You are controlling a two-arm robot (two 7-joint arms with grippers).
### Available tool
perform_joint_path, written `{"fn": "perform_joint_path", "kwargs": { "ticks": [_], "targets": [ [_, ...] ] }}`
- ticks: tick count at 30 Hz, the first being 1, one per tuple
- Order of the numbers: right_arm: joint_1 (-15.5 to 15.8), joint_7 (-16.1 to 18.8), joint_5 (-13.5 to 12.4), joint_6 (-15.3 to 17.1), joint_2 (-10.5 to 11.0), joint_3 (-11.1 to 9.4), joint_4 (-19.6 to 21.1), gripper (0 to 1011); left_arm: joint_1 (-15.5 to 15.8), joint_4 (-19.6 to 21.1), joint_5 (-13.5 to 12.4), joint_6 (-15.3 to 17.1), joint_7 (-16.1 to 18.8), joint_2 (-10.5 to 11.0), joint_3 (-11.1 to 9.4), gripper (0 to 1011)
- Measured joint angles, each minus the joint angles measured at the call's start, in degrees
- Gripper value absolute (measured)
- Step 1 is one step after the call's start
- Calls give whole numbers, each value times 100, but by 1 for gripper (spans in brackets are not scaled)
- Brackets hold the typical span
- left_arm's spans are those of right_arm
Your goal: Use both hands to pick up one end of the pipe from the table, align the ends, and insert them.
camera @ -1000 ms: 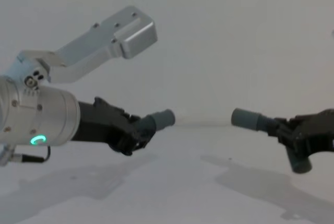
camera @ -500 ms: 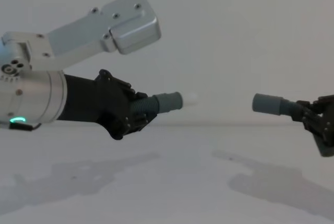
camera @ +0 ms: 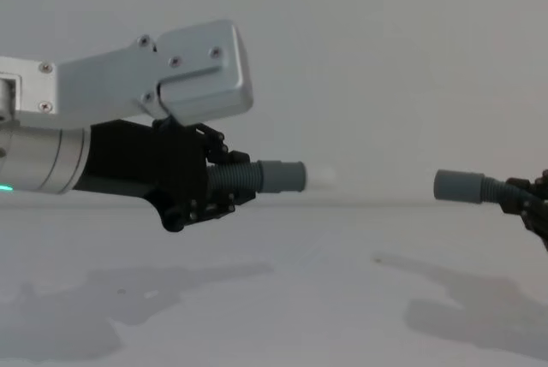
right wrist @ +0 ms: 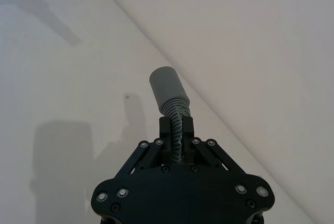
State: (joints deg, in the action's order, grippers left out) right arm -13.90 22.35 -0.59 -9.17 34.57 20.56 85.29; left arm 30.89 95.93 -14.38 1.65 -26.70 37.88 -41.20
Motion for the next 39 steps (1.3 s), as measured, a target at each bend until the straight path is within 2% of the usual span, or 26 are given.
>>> {"fn": "perform_joint_path", "kwargs": {
  "ticks": [10,13,18,27,39],
  "targets": [
    [132,174,88,-625,124,45,-37,104,110,-48,-213,-330,-105,120,-102,325],
    [203,261,0,-861,142,45,-27,105,135,-57,-258,-401,-126,143,-123,325],
    [271,395,-170,-1080,147,41,29,105,156,-66,-300,-465,-147,166,-144,325],
    [254,557,-346,-1223,18,77,52,104,180,-75,-346,-536,-171,192,-167,325],
    [76,694,-356,-1155,-227,214,-86,105,192,-82,-372,-576,-185,206,-177,325]
  ]
}}
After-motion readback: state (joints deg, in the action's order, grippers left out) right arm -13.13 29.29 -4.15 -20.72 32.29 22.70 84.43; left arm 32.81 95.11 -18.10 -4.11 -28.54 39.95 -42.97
